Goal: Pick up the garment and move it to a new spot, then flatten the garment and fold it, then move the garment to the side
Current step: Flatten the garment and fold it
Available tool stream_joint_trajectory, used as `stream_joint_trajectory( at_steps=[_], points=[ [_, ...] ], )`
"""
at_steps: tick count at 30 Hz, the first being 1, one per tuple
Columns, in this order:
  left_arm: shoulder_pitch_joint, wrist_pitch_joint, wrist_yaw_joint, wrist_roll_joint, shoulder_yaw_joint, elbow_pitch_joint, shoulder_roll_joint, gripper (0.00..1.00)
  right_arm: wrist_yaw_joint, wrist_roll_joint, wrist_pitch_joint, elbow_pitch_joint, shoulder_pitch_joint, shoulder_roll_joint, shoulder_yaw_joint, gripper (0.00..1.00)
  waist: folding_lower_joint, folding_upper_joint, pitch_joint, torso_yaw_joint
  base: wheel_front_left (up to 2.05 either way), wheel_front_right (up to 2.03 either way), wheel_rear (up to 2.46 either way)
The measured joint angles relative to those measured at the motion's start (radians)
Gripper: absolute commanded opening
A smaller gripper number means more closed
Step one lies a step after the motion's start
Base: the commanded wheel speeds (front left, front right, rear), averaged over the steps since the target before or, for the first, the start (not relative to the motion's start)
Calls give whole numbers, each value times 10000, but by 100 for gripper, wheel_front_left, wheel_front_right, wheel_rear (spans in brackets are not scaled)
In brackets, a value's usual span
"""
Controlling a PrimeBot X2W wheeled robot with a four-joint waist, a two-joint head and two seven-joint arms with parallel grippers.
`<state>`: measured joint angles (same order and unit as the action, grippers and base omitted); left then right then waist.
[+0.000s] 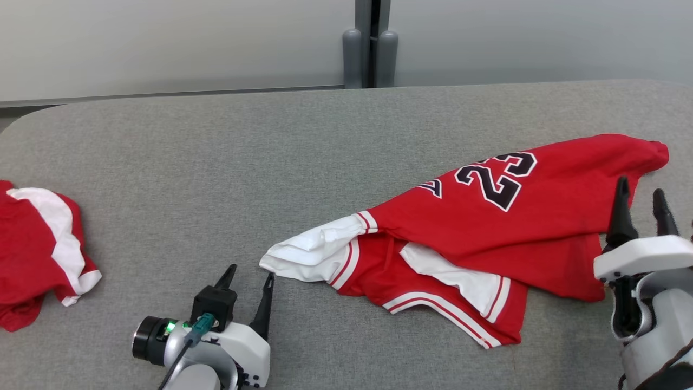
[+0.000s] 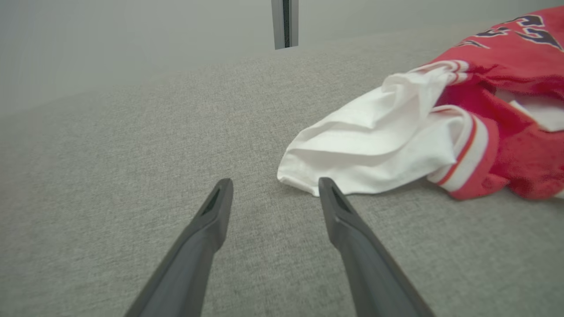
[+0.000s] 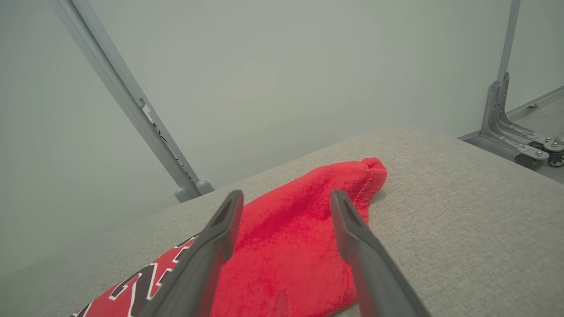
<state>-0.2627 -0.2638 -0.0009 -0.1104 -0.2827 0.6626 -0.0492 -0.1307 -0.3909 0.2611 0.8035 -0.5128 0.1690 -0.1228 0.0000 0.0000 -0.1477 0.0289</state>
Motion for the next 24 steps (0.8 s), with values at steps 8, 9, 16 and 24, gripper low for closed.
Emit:
stream_joint_trajectory(
  at_steps=[8,9,16,24],
  points=[
    [-968,-4,-171,-228,360,1551,-29,100,0,42,2,-1409,1538,-732,-138,100,0,0,-140,-564,0,0,0],
    [-986,-4,-219,-221,347,1680,-42,97,0,42,2,-1467,1650,-779,-178,100,0,0,-158,-621,0,0,0],
    [-1350,-10,-291,-27,245,2192,-127,0,0,132,-282,-1453,2023,-920,-288,100,0,0,-296,-893,0,0,0],
    [-1373,-4,-245,123,376,1522,-190,0,0,272,-991,-355,2044,-1143,259,100,0,0,-490,-870,0,0,0]
  ],
)
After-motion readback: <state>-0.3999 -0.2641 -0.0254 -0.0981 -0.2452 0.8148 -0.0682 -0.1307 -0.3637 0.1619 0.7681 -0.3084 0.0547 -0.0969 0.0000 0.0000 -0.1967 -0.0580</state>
